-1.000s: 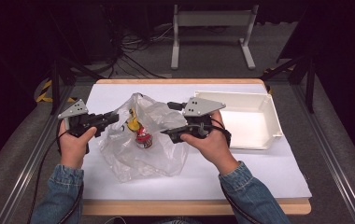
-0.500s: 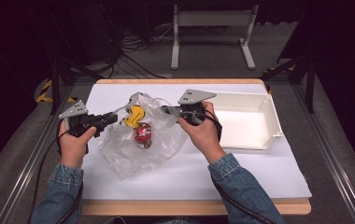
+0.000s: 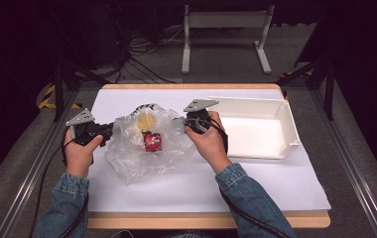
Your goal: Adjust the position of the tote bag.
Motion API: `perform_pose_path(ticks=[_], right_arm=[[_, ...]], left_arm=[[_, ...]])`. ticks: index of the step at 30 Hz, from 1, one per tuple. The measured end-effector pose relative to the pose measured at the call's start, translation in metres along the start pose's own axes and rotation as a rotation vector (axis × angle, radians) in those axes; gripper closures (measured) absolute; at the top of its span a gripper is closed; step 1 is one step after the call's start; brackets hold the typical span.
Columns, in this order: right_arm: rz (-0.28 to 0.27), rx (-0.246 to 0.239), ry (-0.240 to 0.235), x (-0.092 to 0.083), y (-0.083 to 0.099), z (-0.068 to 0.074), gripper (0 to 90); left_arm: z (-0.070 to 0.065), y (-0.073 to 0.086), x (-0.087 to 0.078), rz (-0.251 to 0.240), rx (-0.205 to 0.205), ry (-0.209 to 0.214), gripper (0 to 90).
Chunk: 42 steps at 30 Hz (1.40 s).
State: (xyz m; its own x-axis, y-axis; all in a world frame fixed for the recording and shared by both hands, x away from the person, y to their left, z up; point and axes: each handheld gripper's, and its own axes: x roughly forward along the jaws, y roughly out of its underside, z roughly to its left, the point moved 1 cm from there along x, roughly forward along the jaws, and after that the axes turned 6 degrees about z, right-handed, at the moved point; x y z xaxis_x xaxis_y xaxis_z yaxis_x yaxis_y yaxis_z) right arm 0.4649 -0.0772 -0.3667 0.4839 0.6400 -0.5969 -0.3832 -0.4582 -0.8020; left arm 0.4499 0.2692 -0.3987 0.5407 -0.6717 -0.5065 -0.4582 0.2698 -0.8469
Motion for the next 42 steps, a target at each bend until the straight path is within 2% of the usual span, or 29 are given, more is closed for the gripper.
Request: perform_pose_path(ticks=[1,2,4,5,10,12,16,18,20,22,28,29,31,32,33,34,36,38,42], right_arm=[[0.032,0.002,0.026,0.003,0.004,-0.002,88.7],[0.04,0.004,0.033,0.004,0.006,-0.003,88.7],[0.048,0.011,0.038,0.004,0.007,-0.004,88.8],[0.061,0.034,0.045,0.005,0.011,-0.008,88.8],[0.08,0.061,0.06,0.004,0.014,-0.01,88.9],[0.098,0.065,0.072,0.004,0.016,-0.011,89.0],[0.118,0.087,0.082,0.004,0.021,-0.015,89.1],[0.124,0.093,0.083,0.004,0.022,-0.016,89.0],[0.136,0.1,0.086,0.005,0.022,-0.016,89.0],[0.148,0.102,0.094,0.006,0.022,-0.016,89.0],[0.177,0.113,0.1,0.007,0.022,-0.015,88.3],[0.182,0.109,0.094,0.008,0.022,-0.014,85.7],[0.163,0.107,0.082,0.007,0.02,-0.012,63.3],[0.144,0.104,0.076,0.007,0.019,-0.012,46.5],[0.136,0.095,0.074,0.006,0.018,-0.011,35.9],[0.122,0.081,0.069,0.005,0.016,-0.009,29.3],[0.086,0.044,0.054,-0.001,0.013,-0.005,19.9],[0.064,0.014,0.059,-0.007,0.01,-0.001,16.1],[-0.005,-0.008,0.061,-0.023,0.006,0.002,8.8]], left_arm=[[0.005,0.003,-0.001,0.002,-0.008,-0.021,79.0],[0.008,0.004,-0.002,-0.003,-0.016,-0.022,79.0],[0.01,0.006,-0.003,-0.001,-0.027,-0.025,79.4],[0.013,0.009,-0.002,0.002,-0.042,-0.029,79.5],[0.019,0.014,0.001,0.02,-0.059,-0.044,80.0],[0.025,0.018,-0.001,0.028,-0.074,-0.075,80.9],[0.031,0.024,-0.001,0.035,-0.11,-0.1,82.1],[0.032,0.025,-0.001,0.04,-0.115,-0.103,82.3],[0.034,0.027,0.0,0.058,-0.125,-0.117,82.7],[0.035,0.028,0.002,0.082,-0.122,-0.15,82.8],[0.036,0.03,0.003,0.112,-0.141,-0.184,82.6],[0.036,0.03,0.003,0.11,-0.143,-0.184,82.6],[0.036,0.029,0.001,0.084,-0.147,-0.159,82.1],[0.036,0.029,0.001,0.076,-0.154,-0.152,81.9],[0.035,0.028,0.0,0.063,-0.151,-0.144,81.4],[0.034,0.027,0.0,0.057,-0.144,-0.137,80.3],[0.03,0.023,-0.001,0.039,-0.132,-0.126,78.5],[0.026,0.019,-0.002,0.03,-0.111,-0.12,76.3],[0.022,0.015,-0.003,0.019,-0.092,-0.114,77.2]])
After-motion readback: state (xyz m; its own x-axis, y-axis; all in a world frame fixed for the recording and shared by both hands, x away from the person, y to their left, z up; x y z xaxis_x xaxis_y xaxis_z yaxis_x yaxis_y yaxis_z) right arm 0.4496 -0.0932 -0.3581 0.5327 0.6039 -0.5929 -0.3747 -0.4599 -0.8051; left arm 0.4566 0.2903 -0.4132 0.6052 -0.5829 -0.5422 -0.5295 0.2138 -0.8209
